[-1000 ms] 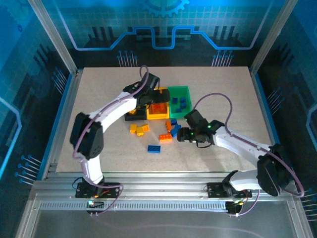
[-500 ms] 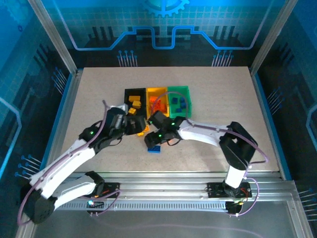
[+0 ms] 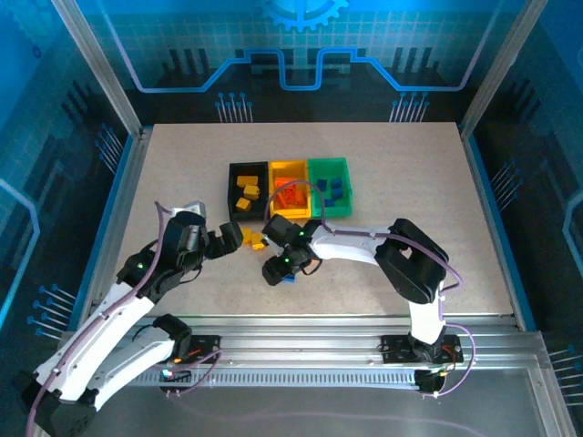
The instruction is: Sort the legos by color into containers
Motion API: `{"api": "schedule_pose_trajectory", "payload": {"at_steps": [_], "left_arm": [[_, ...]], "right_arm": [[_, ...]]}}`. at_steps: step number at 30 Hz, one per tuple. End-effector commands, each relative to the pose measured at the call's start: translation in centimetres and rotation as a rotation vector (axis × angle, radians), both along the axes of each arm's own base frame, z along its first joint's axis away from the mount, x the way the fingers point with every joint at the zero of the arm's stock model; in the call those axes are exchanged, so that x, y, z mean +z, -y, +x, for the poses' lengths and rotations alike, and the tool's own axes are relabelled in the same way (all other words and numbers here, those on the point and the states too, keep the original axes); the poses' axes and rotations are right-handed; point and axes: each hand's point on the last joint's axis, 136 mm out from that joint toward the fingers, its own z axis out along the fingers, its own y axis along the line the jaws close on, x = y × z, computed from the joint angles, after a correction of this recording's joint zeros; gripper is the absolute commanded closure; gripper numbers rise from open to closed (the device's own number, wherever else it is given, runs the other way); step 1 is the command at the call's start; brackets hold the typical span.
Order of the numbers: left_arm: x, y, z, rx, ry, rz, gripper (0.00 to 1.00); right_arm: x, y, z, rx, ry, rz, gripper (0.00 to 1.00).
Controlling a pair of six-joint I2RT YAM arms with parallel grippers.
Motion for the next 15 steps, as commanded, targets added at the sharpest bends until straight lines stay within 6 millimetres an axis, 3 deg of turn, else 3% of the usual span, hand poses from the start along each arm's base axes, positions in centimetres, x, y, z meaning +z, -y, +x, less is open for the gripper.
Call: {"api": "schedule_pose_trajectory", "payload": {"at_steps": [1, 5, 9, 15], "left_arm": [[-1.1, -0.6, 0.0, 0.012, -0.021, 0.025, 0.01], [-1.4, -0.4, 0.2, 0.012, -0.035, 0.016, 0.01], [-1.8, -0.1, 0.4, 0.010, -0.054, 0.015, 0.01], [-2.4, 0.1, 0.4, -0.003, -0.080, 0.022, 0.01]], "right_arm": [[-0.2, 1.8, -2.8, 0.039, -0.012, -0.083, 0.30], [-1.2, 3.0, -2.6, 0.023, 0.054, -0.195, 0.35], [-1.4, 2.6, -1.8, 0.007, 0.106, -0.223, 0.46], [0.7, 0.8, -0.5, 0.007, 0.175, -0.138, 0.65]]}}
